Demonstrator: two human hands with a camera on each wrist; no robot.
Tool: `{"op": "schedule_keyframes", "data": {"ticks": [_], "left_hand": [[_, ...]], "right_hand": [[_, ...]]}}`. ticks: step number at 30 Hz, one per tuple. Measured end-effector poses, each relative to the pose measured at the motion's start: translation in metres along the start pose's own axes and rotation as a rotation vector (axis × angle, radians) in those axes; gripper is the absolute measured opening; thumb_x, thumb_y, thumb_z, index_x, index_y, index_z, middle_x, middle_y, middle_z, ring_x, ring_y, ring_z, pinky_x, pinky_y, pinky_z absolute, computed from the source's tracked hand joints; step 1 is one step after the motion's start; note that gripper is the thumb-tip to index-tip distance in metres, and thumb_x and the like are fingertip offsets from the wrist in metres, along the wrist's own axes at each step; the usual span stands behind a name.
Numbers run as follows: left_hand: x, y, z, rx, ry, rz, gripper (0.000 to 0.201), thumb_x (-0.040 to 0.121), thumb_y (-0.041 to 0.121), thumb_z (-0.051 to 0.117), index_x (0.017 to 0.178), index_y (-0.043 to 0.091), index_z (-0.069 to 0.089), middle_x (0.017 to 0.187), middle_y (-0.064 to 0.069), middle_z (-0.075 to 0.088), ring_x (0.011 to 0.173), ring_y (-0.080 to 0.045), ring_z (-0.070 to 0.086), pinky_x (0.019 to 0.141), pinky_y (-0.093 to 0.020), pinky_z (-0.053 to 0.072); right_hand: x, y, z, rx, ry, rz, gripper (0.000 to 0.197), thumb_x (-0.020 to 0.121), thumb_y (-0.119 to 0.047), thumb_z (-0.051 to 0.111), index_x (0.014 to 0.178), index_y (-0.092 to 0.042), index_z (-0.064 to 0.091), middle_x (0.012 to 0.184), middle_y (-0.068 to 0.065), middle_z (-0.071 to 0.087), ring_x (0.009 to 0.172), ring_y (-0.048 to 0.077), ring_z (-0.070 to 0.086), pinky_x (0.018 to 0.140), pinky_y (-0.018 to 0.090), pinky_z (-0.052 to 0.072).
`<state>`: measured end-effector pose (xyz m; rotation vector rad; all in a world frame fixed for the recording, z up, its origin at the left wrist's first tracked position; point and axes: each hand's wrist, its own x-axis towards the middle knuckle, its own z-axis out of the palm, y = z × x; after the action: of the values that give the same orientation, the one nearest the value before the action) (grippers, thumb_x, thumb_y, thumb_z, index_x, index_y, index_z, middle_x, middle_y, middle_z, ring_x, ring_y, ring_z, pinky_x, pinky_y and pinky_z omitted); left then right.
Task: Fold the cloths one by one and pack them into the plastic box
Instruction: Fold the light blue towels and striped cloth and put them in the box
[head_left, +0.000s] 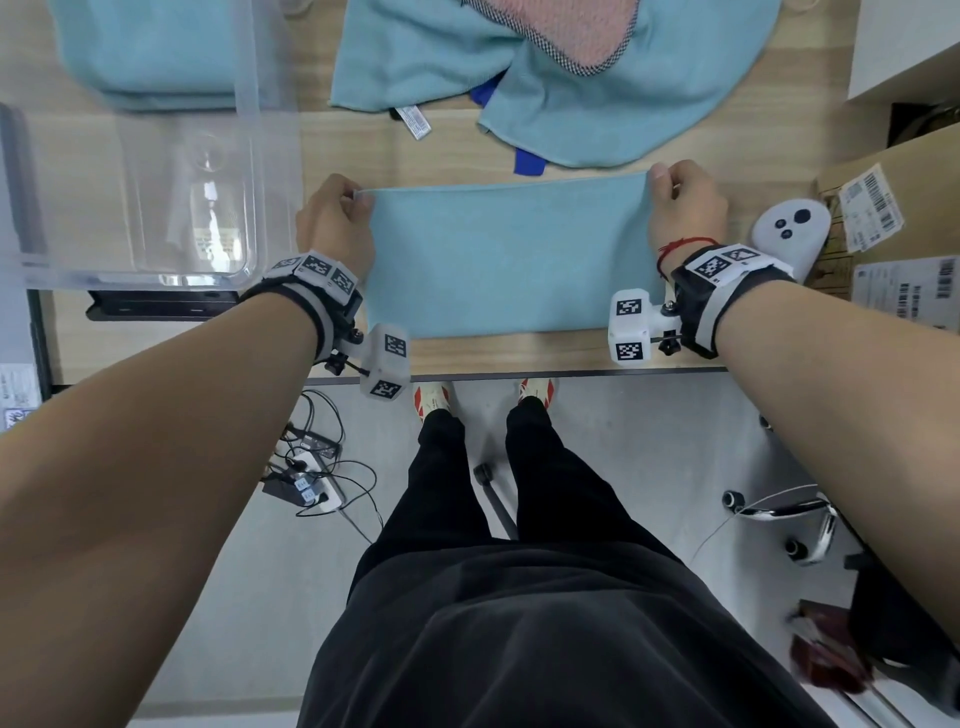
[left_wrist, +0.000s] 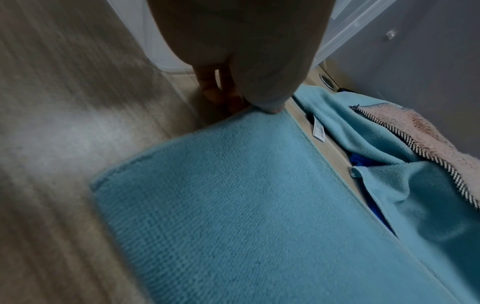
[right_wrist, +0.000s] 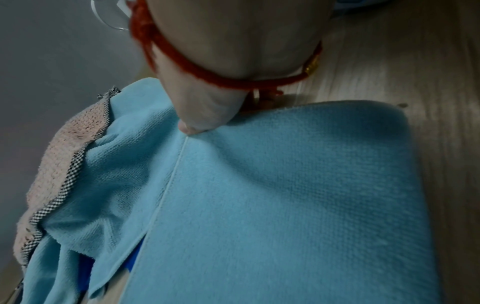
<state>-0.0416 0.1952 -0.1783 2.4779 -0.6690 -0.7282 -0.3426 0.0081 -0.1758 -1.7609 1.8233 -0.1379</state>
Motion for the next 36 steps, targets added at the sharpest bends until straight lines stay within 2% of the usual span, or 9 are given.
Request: {"op": "schedule_keyframes", "data": {"ticks": [8,11,14,17,22,26,30,33,36], "left_hand": [[0.004,0.005,0.001,0.003,-0.020,-0.038,0.015,0.094,0.036,0.052,0.089,0.023,0.054,0.069,0.009,0.049,0.072,-0.013,0.046,0.056,-0.018,0.033],[0.005,0.007,0.001,-0.008,-0.021,-0.053,0.017,0.093,0.039,0.053,0.089,0.023,0.056,0.068,0.011,0.048,0.067,-0.011,0.047,0.048,-0.009,0.031],[0.006,0.009,0.000,-0.030,-0.018,-0.067,0.020,0.093,0.041,0.054,0.090,0.022,0.058,0.069,0.009,0.050,0.057,-0.003,0.043,0.041,-0.003,0.030],[0.007,0.010,0.001,-0.012,-0.018,-0.093,0.019,0.092,0.042,0.054,0.088,0.024,0.057,0.076,0.008,0.055,0.056,-0.002,0.045,0.040,-0.005,0.029],[0.009,0.013,0.001,0.042,-0.028,-0.115,0.022,0.092,0.045,0.052,0.087,0.024,0.054,0.081,0.008,0.058,0.072,-0.015,0.052,0.062,-0.020,0.036],[0.004,0.020,-0.002,0.026,-0.010,-0.171,0.032,0.090,0.052,0.052,0.089,0.020,0.048,0.088,0.005,0.057,0.062,-0.010,0.049,0.052,-0.020,0.035],[-0.004,0.033,0.002,0.065,-0.018,-0.004,0.030,0.088,0.047,0.058,0.092,0.021,0.044,0.086,0.002,0.055,0.076,-0.017,0.050,0.069,-0.028,0.041],[-0.018,0.046,0.014,0.118,-0.154,0.245,0.032,0.081,0.043,0.069,0.095,0.019,0.053,0.091,0.003,0.051,0.084,-0.015,0.049,0.074,-0.026,0.035],[-0.036,0.052,0.030,0.198,-0.316,0.417,0.052,0.073,0.042,0.078,0.114,0.020,0.056,0.114,-0.004,0.047,0.104,-0.020,0.048,0.090,-0.031,0.039]], "right_hand": [[0.011,-0.002,0.001,-0.098,-0.039,0.041,0.043,0.102,-0.038,0.033,0.099,-0.001,0.055,0.094,0.015,0.057,0.083,0.030,0.047,0.068,0.032,0.030],[0.015,-0.001,-0.001,-0.167,-0.059,0.026,0.045,0.102,-0.039,0.032,0.103,-0.001,0.057,0.107,0.020,0.062,0.096,0.037,0.055,0.072,0.033,0.034],[0.018,0.001,-0.001,-0.216,-0.077,0.016,0.045,0.102,-0.040,0.030,0.104,-0.005,0.057,0.109,0.020,0.062,0.098,0.037,0.056,0.072,0.032,0.034],[0.023,0.001,-0.001,-0.259,-0.075,0.017,0.044,0.100,-0.043,0.032,0.100,-0.008,0.059,0.104,0.019,0.064,0.095,0.037,0.057,0.071,0.032,0.034],[0.026,0.002,0.000,-0.316,-0.069,0.072,0.052,0.096,-0.052,0.033,0.106,-0.007,0.059,0.105,0.018,0.065,0.095,0.036,0.060,0.070,0.033,0.037],[0.019,-0.002,-0.006,-0.238,-0.022,0.118,0.055,0.095,-0.052,0.038,0.121,-0.005,0.047,0.114,0.016,0.062,0.102,0.035,0.060,0.073,0.036,0.040],[0.000,-0.022,-0.008,-0.134,-0.020,-0.069,0.036,0.092,-0.037,0.047,0.114,-0.009,0.050,0.114,0.012,0.060,0.099,0.032,0.058,0.077,0.034,0.041],[-0.024,-0.037,0.008,-0.096,-0.226,-0.300,0.022,0.088,-0.032,0.053,0.103,-0.016,0.055,0.096,0.007,0.062,0.090,0.027,0.057,0.073,0.030,0.039],[-0.046,-0.037,0.024,-0.162,-0.433,-0.402,0.020,0.084,-0.028,0.060,0.102,-0.020,0.057,0.094,0.002,0.057,0.088,0.023,0.057,0.080,0.033,0.046]]}}
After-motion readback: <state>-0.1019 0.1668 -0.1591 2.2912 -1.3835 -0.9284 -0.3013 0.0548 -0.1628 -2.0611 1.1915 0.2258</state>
